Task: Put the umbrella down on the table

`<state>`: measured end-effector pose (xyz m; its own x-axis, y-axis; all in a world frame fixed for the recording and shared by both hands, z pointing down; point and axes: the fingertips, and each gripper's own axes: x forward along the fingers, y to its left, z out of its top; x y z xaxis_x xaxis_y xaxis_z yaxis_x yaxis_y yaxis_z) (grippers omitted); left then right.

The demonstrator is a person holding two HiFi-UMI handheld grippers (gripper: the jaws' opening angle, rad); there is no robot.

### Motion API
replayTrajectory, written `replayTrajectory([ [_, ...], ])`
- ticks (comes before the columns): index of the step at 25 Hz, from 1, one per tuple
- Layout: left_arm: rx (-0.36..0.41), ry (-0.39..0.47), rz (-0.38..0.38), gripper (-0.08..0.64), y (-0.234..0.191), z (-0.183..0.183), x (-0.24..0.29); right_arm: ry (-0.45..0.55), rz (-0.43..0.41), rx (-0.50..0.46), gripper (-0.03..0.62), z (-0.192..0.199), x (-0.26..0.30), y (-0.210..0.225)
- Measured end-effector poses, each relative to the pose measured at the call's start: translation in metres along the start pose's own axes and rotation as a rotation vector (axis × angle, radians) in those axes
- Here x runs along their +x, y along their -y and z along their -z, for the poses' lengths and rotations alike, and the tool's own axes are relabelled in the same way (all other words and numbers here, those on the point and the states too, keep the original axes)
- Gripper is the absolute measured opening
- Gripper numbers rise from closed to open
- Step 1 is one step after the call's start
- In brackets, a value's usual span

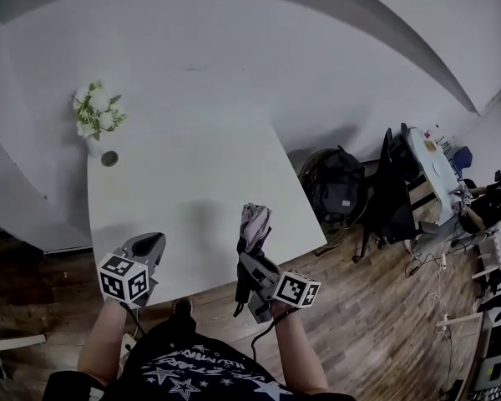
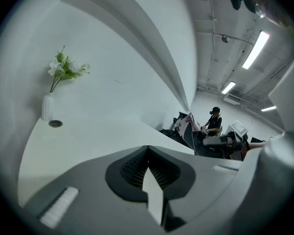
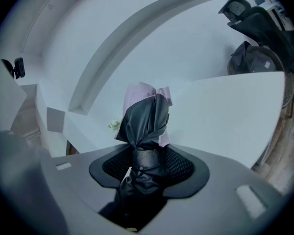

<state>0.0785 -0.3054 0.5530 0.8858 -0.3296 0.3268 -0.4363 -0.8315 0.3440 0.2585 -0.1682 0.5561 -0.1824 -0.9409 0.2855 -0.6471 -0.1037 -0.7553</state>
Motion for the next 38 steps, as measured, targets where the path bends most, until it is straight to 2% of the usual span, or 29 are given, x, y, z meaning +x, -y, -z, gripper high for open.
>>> replayTrajectory([
  [4,-0.011,-0.01,-0.005,0.003,-0.016,-0.007,0.023,-0.059,0.066,-0.084,0.229,-0.018,0.027,0.015],
  [8,-0.035,-0.012,-0.014,0.003,-0.033,-0.014,0.043,-0.105,0.096,-0.163,0.229,-0.033,0.057,0.02],
  [14,-0.038,-0.016,-0.022,0.003,-0.048,-0.02,0.059,-0.226,0.203,-0.397,0.229,-0.047,0.092,0.041],
  [18,-0.043,-0.013,-0.051,0.003,-0.052,-0.023,0.06,-0.298,0.224,-0.483,0.227,-0.059,0.108,0.053],
  [26,-0.068,-0.014,-0.221,0.003,-0.072,-0.022,0.046,-0.441,0.236,-0.761,0.227,-0.083,0.152,0.076],
  [33,-0.114,0.013,-0.401,0.003,-0.082,-0.026,0.031,-0.552,0.171,-0.897,0.227,-0.088,0.192,0.094],
  [38,-0.131,0.034,-0.478,0.003,-0.078,-0.031,0.032,-0.619,0.163,-1.014,0.227,-0.092,0.212,0.109],
])
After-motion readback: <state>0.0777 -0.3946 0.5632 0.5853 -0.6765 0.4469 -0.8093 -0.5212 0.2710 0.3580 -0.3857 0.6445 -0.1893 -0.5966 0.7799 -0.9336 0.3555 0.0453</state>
